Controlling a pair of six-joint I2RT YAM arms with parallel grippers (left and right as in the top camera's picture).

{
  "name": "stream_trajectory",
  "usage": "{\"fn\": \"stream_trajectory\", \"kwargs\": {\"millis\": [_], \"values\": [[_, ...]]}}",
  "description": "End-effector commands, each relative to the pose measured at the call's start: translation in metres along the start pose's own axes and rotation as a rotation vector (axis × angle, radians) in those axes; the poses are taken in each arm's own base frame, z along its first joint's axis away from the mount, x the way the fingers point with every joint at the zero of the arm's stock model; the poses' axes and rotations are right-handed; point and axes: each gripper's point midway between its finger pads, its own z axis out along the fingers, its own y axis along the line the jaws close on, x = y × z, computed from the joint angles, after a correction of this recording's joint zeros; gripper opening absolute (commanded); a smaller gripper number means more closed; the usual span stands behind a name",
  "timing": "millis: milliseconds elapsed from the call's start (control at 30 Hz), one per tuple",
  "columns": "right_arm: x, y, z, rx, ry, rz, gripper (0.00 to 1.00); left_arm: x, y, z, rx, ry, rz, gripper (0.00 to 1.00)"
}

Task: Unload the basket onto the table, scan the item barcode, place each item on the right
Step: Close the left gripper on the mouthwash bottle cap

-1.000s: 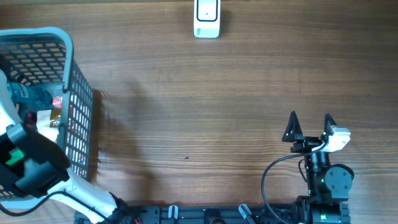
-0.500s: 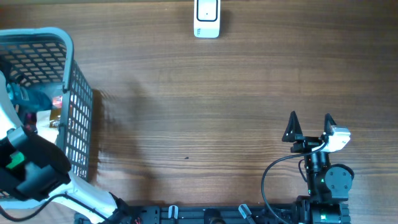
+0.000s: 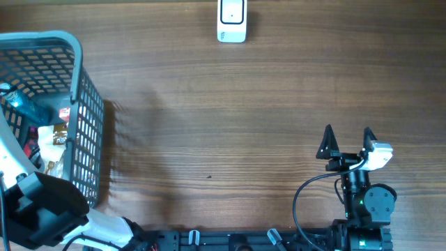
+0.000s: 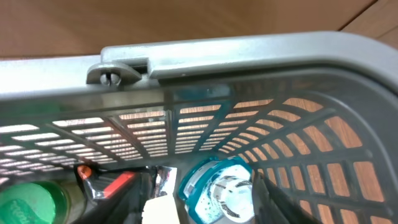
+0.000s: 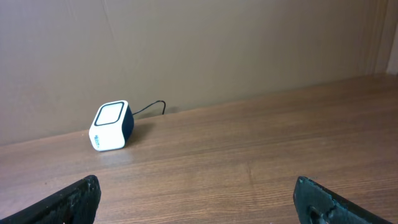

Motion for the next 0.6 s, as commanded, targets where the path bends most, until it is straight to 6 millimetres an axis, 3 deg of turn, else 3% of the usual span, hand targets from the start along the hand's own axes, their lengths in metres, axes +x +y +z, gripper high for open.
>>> {"fn": "stream_trajectory", "kwargs": {"millis": [0,267,567], "values": [[-0.001,0.002,0.0,-0.012,-0.005,-0.015,1.0,0.004,-0.001,0.002,0.011,0.022,-0.002,0.88],[-0.001,0.002,0.0,-0.012,-0.005,-0.015,1.0,0.028,-0.011,0.021,0.036,0.12,0.103,0.98],[-0.001,0.002,0.0,-0.012,-0.005,-0.015,1.0,0.072,-0.013,0.073,-0.016,0.26,0.234,0.99]]}}
